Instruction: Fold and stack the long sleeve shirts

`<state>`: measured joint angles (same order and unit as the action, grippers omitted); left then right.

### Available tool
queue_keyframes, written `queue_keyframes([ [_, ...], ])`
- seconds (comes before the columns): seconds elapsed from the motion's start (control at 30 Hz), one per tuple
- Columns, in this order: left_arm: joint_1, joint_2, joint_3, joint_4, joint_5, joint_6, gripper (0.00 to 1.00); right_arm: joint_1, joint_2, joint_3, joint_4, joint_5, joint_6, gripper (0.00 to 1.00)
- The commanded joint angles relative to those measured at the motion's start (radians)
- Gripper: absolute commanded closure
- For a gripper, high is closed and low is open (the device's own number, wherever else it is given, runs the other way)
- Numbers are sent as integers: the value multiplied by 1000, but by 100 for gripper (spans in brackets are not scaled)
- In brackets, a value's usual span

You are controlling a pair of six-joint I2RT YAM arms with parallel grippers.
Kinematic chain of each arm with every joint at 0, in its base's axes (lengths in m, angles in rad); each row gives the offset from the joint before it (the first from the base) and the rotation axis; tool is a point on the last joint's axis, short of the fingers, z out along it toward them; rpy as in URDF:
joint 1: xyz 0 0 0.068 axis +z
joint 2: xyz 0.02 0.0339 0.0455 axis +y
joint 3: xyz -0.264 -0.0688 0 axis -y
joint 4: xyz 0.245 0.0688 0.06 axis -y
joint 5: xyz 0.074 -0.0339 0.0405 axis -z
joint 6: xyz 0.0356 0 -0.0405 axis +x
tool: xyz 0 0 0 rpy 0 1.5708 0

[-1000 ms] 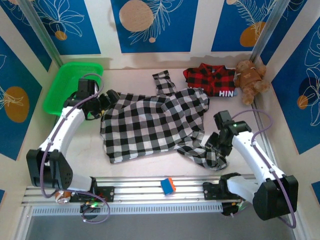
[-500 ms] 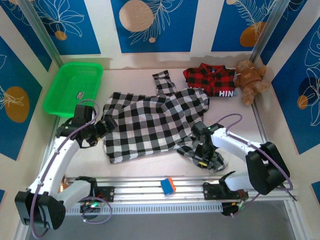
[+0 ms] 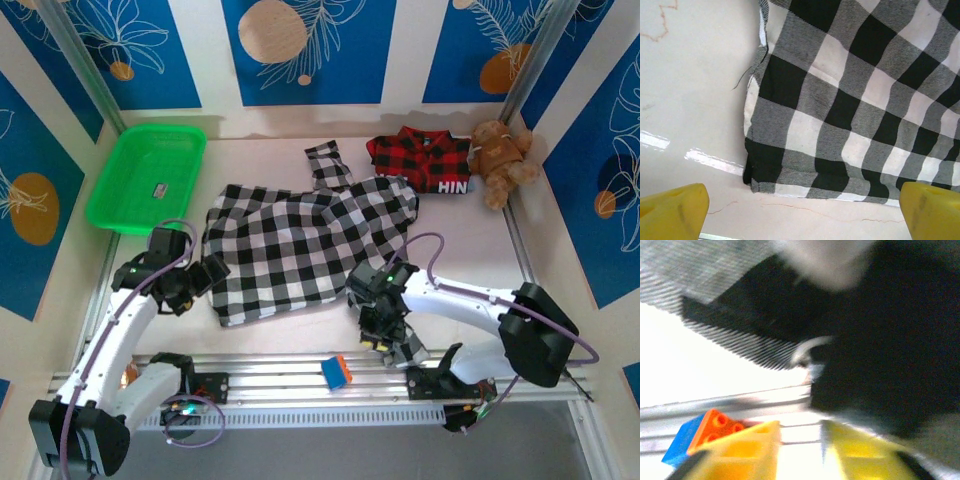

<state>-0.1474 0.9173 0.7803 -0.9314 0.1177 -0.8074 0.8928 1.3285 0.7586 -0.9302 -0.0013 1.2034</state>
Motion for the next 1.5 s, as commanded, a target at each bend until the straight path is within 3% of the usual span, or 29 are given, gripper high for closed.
queue_keyframes([
  [0.0, -4, -8, -30, -46, -20, -23, 3, -21, -77, 78, -112, -1, 37, 51],
  [0.1, -4, -13, -61, -43, 1, -38, 3, -86, -161, 152, -179, 45, -1, 44],
  [0.27, -4, -17, -116, -19, 61, -68, 9, -327, -198, 235, -257, 95, -209, 43],
  [0.4, -4, -17, -153, -12, 115, -88, 18, -521, -176, 196, -225, 81, -375, 43],
  [0.53, -10, -43, -202, -25, 171, -111, 26, -609, -132, 125, -170, 77, -447, 44],
  [0.73, -44, -39, -286, 37, 206, -160, 34, -625, -99, 31, -53, 20, -449, 46],
  [0.93, -80, 43, -350, 204, 205, -227, 42, -621, -71, -38, 15, 2, -447, 48],
  [1.03, -87, 83, -367, 278, 187, -247, 49, -621, -64, -70, 41, 4, -440, 50],
  [1.27, -92, 141, -410, 380, 185, -257, 78, -583, -28, -102, 108, -23, -419, 54],
  [1.4, -92, 91, -419, 347, 163, -249, 85, -546, -5, -134, 151, -32, -375, 57],
  [1.47, -92, 79, -430, 347, 166, -250, 88, -540, 21, -140, 168, -28, -362, 62],
])
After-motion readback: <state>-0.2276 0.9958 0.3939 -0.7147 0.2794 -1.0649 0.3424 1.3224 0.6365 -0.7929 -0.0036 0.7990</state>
